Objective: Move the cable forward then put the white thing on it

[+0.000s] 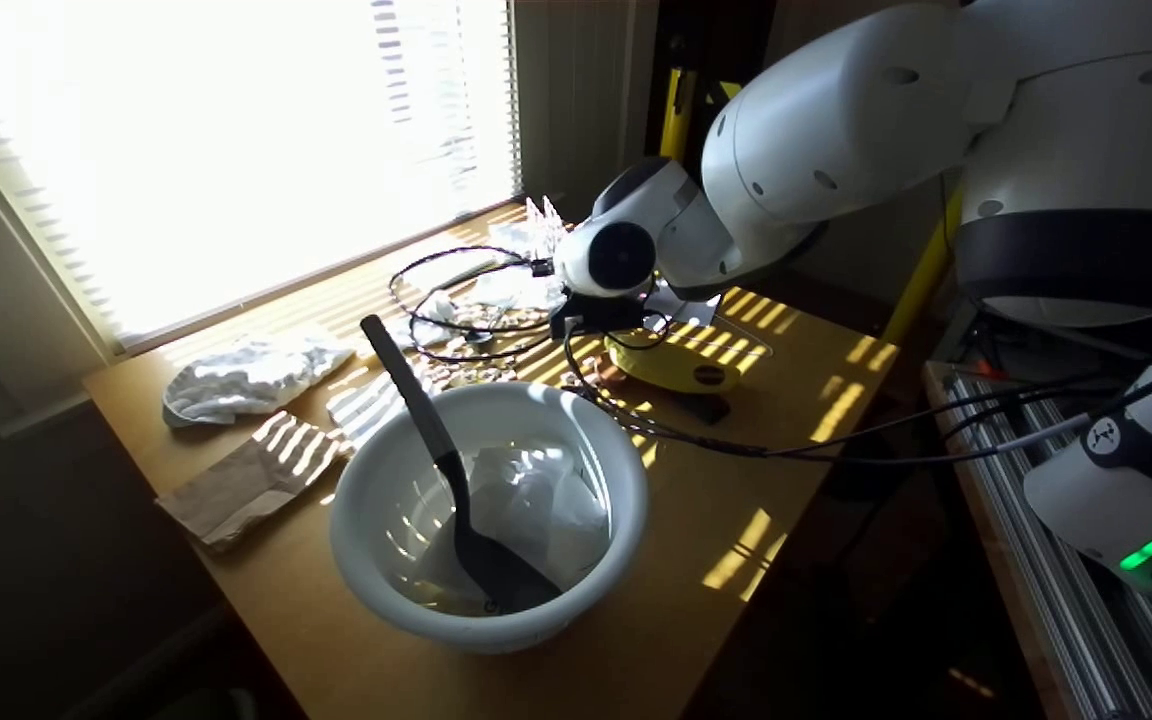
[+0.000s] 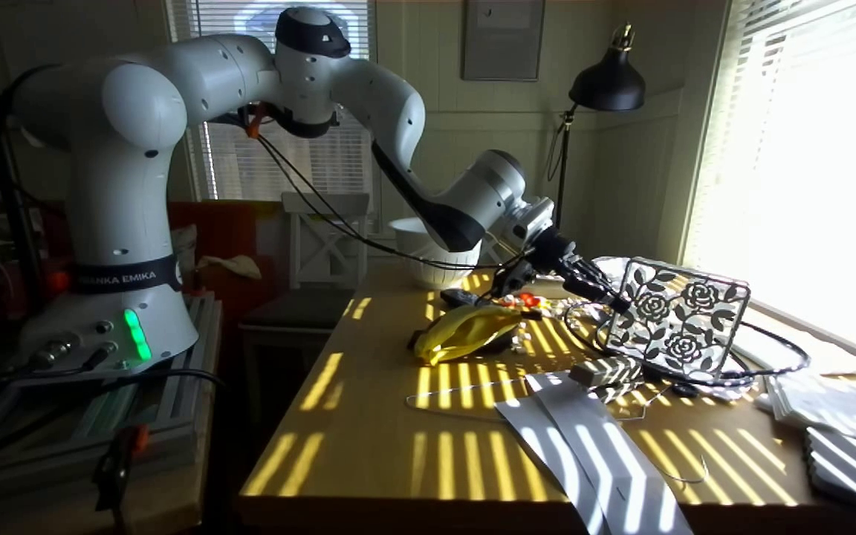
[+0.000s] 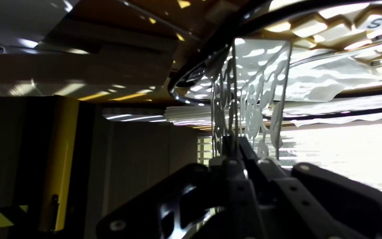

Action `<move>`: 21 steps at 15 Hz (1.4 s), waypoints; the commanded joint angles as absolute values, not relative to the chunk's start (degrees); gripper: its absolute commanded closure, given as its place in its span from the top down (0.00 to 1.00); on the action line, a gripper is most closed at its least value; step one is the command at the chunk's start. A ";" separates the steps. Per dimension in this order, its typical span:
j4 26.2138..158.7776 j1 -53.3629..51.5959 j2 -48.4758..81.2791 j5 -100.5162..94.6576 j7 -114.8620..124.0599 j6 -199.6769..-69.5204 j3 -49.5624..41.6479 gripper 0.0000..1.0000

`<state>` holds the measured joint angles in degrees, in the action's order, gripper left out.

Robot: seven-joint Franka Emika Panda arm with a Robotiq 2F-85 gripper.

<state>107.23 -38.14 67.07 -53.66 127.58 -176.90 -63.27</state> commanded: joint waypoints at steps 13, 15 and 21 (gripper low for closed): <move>100.23 -30.24 64.59 -22.57 106.51 -177.63 -52.51 0.01; 100.30 -30.15 63.07 -21.07 98.01 -174.86 -51.72 0.01; 100.32 -31.35 62.65 -18.51 83.19 -168.10 -52.43 0.01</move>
